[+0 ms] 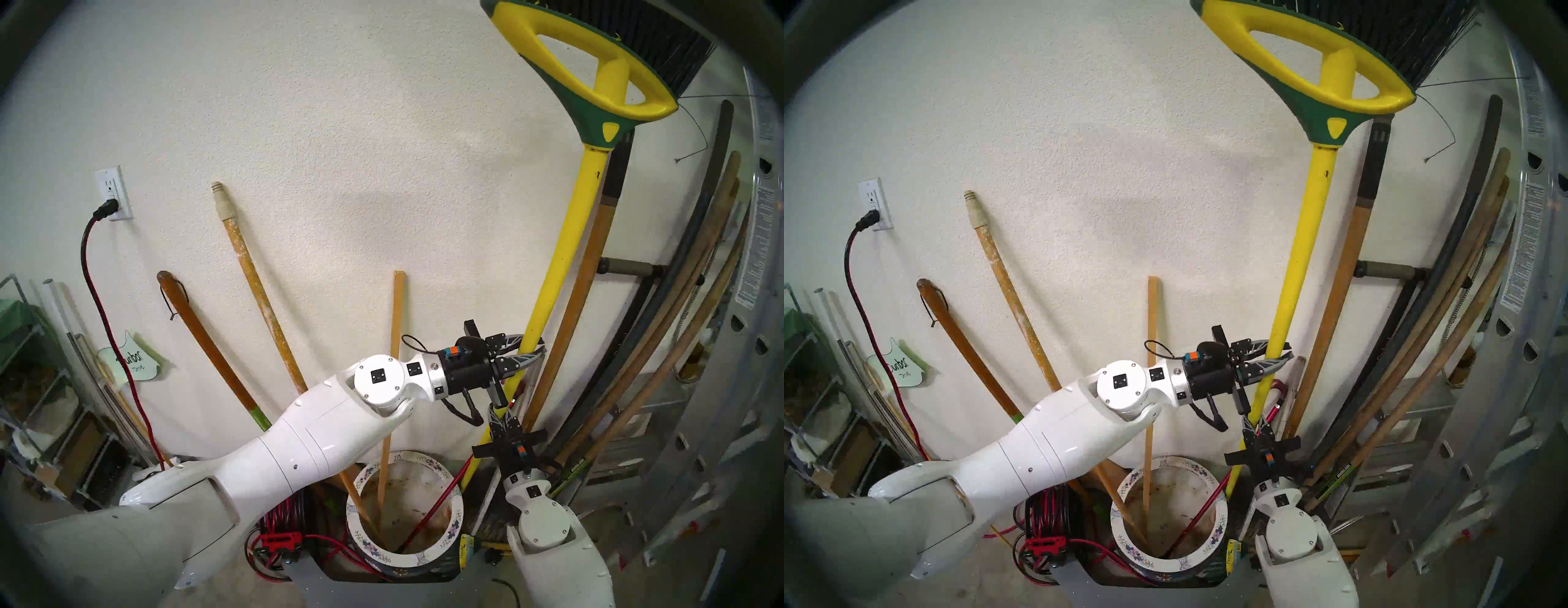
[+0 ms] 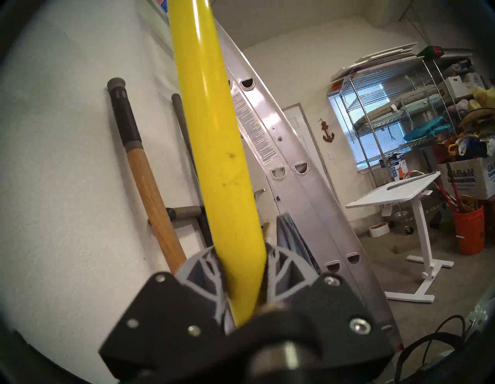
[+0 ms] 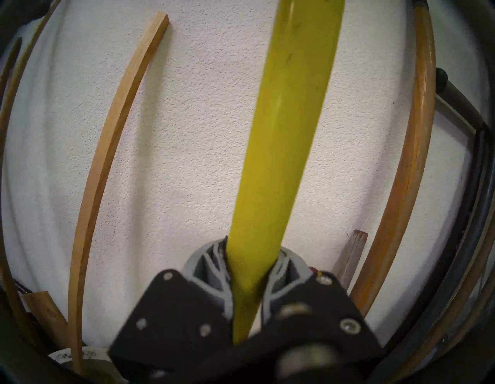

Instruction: Take wooden sticks or brooms out of the pot

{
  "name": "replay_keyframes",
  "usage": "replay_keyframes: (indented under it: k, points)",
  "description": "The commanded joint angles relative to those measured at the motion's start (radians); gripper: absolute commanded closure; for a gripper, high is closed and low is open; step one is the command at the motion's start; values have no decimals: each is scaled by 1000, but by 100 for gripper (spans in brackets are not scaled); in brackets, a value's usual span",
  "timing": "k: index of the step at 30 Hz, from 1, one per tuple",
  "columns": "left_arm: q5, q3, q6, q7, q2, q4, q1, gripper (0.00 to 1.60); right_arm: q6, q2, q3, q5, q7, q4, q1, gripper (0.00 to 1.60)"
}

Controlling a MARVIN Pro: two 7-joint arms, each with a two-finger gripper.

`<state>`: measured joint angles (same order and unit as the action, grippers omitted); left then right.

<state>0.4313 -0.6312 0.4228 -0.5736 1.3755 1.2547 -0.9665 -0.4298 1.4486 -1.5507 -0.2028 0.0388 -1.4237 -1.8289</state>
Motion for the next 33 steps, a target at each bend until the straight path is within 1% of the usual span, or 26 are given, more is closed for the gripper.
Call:
replay_keyframes:
  k: [1, 7, 13, 23, 27, 28, 33]
  points:
    - [5, -15, -22, 26, 74, -37, 53, 160, -27, -26, 6, 13, -28, 30, -112, 160]
    - [1, -7, -33, 32, 113, -119, 56, 160, -54, -45, -4, 33, -38, 19, -169, 160]
    - [-4, -6, -12, 33, 142, -199, 66, 160, -70, -50, -7, 48, -49, 7, -210, 160]
    - [1, -31, 30, 36, 179, -319, 83, 160, -72, -54, 5, 58, -55, 51, -189, 160]
    - [5, -44, 40, 39, 181, -368, 88, 160, -69, -56, 7, 59, -54, 68, -173, 160]
    - [8, -54, 48, 41, 182, -394, 91, 160, -68, -57, 7, 60, -54, 78, -164, 160]
    - [14, -71, 59, 42, 178, -435, 94, 160, -68, -61, 8, 54, -55, 98, -148, 160]
